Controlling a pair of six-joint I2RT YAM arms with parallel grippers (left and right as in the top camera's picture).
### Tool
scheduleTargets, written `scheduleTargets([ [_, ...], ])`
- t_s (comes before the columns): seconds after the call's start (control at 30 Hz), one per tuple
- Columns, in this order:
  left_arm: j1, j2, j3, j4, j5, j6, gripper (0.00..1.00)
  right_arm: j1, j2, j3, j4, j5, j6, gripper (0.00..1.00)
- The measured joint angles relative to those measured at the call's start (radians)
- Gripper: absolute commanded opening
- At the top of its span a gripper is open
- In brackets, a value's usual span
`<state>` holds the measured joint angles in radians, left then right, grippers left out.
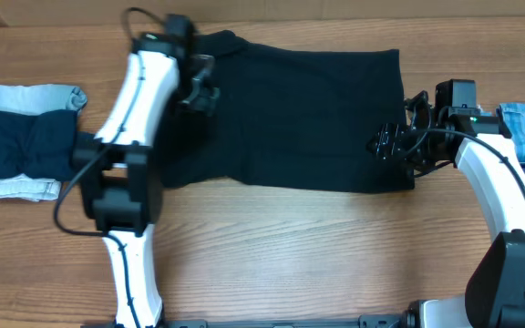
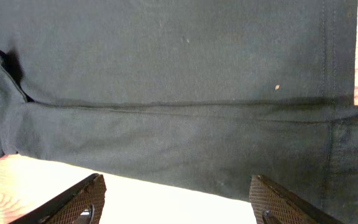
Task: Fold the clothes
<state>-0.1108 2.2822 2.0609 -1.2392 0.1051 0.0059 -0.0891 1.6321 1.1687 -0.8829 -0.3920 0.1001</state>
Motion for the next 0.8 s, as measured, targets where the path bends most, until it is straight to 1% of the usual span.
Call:
scheduleTargets([
  [0.03,0.043,-0.002,0.022,-0.049,0.014,-0.038,0.65,0.000,0.000,0.000,-0.013,-0.001,0.000,0.79],
  [0.07,0.124,-0.002,0.034,-0.133,0.046,-0.097,0.66,0.000,0.000,0.000,-0.028,0.000,0.000,0.79],
  [0.1,0.161,-0.002,0.033,-0.146,0.060,-0.117,0.68,0.000,0.000,0.000,-0.034,0.000,0.001,0.80],
  [0.13,0.210,-0.002,0.027,-0.208,0.096,-0.138,0.68,0.000,0.000,0.000,-0.037,0.000,0.001,0.80],
  [0.17,0.235,-0.002,0.020,-0.237,0.126,-0.150,0.68,0.000,0.000,0.000,-0.034,0.000,0.003,0.80],
  [0.23,0.241,-0.002,-0.024,-0.269,0.187,-0.137,0.61,0.000,0.000,0.000,-0.030,0.000,0.004,0.80],
  [0.27,0.235,-0.002,-0.056,-0.261,0.201,-0.111,0.57,0.000,0.000,0.000,-0.024,-0.001,0.004,0.80],
  [0.33,0.216,-0.002,-0.138,-0.236,0.206,-0.069,0.45,0.000,0.000,0.000,-0.023,-0.001,0.004,0.80],
  [0.37,0.209,-0.002,-0.178,-0.212,0.203,-0.056,0.40,0.000,0.000,0.000,-0.023,0.000,0.005,0.80],
  [0.47,0.204,-0.002,-0.328,-0.126,0.202,-0.032,0.32,0.000,0.000,0.000,-0.031,-0.001,0.005,0.79],
  [0.53,0.212,-0.003,-0.383,-0.095,0.207,-0.027,0.26,0.000,0.000,0.000,-0.044,0.003,0.005,0.79],
  [0.57,0.216,-0.007,-0.393,-0.085,0.209,-0.025,0.21,0.000,0.000,0.000,-0.056,0.014,0.009,0.79],
  [0.63,0.231,-0.014,-0.406,-0.064,0.218,-0.024,0.20,0.000,0.000,0.000,-0.069,0.058,0.027,0.79],
  [0.7,0.245,-0.016,-0.407,-0.043,0.229,-0.024,0.23,0.000,0.000,0.000,-0.072,0.087,0.041,0.77],
  [0.73,0.254,-0.018,-0.407,-0.026,0.237,-0.025,0.26,0.000,0.000,0.000,-0.071,0.102,0.049,0.70],
  [0.77,0.267,-0.022,-0.407,-0.008,0.245,-0.024,0.30,0.000,0.000,0.000,-0.071,0.121,0.063,0.56],
  [0.8,0.288,-0.026,-0.407,0.013,0.259,-0.024,0.34,0.000,0.000,-0.008,-0.059,0.148,0.075,0.37],
])
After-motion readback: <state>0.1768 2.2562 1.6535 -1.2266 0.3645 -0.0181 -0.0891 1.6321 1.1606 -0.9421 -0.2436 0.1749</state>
